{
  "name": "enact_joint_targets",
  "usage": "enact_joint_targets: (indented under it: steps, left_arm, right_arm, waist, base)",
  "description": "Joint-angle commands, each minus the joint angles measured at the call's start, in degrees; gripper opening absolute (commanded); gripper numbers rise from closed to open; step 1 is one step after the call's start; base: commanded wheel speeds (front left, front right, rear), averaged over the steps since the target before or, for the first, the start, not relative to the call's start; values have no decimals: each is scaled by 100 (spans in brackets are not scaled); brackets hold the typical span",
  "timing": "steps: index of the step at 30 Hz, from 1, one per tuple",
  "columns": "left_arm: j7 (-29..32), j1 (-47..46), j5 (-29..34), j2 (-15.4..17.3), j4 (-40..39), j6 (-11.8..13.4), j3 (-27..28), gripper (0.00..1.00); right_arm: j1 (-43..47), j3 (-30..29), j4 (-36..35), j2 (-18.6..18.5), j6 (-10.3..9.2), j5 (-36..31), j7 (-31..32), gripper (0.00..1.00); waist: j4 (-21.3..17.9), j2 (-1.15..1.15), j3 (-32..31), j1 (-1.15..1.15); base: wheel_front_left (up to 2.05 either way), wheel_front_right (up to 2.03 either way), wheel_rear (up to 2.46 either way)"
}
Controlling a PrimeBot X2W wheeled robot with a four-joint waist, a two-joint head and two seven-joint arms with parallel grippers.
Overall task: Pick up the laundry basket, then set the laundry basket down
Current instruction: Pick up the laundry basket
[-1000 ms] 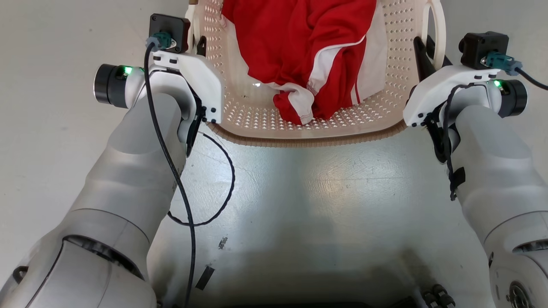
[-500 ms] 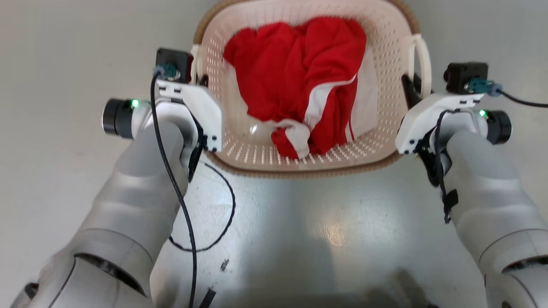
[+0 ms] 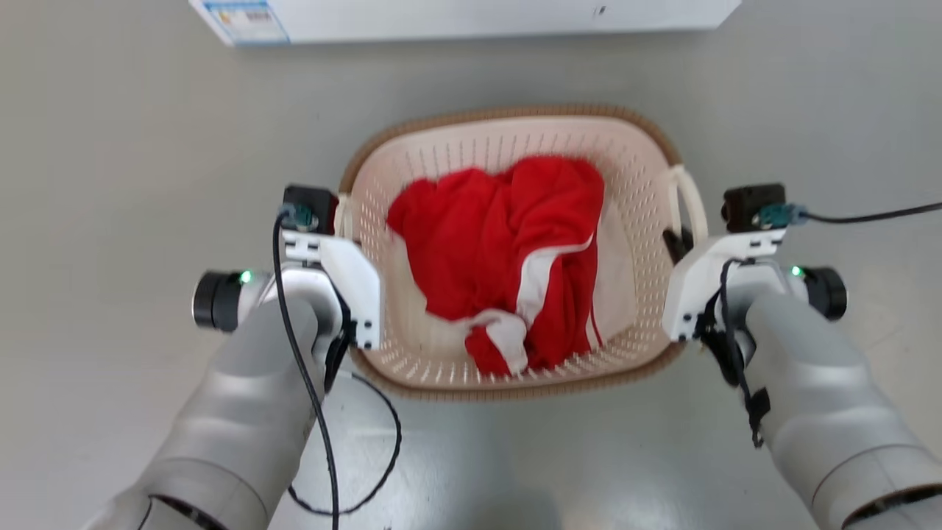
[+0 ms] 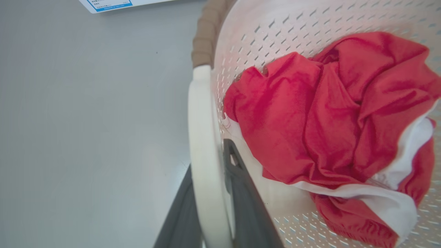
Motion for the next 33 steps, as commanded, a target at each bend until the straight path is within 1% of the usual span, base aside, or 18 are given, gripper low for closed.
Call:
enact_joint_targets:
  steps: [1, 7, 8, 23, 33]
  left_arm:
    - [39, 177, -65, 198, -27, -54, 42, 0]
    - [197, 558, -209, 240, -21, -109, 91, 0]
    - [197, 558, -209, 240, -21, -109, 91, 0]
    - [483, 1270, -430, 207, -17, -193, 72, 0]
    - [725, 1691, -480, 180, -17, -179, -51, 0]
  right_arm:
    - [270, 231, -55, 46, -8, 104, 72, 0]
    - [570, 642, -168, 46, -8, 504, 252, 0]
    - [570, 642, -168, 46, -8, 504, 252, 0]
    - [1152, 1145, -105, 46, -8, 954, 582, 0]
    - [1529, 1534, -135, 46, -8, 1192, 808, 0]
  waist:
    - [-117, 0, -432, 0]
    - [-199, 0, -964, 0]
    - [-199, 0, -964, 0]
    - [-186, 0, -2032, 0]
    - [-266, 0, -2568, 0]
  base:
    - [0, 0, 0]
    - [0, 0, 0]
    - [0, 0, 0]
    - [0, 0, 0]
    - [0, 0, 0]
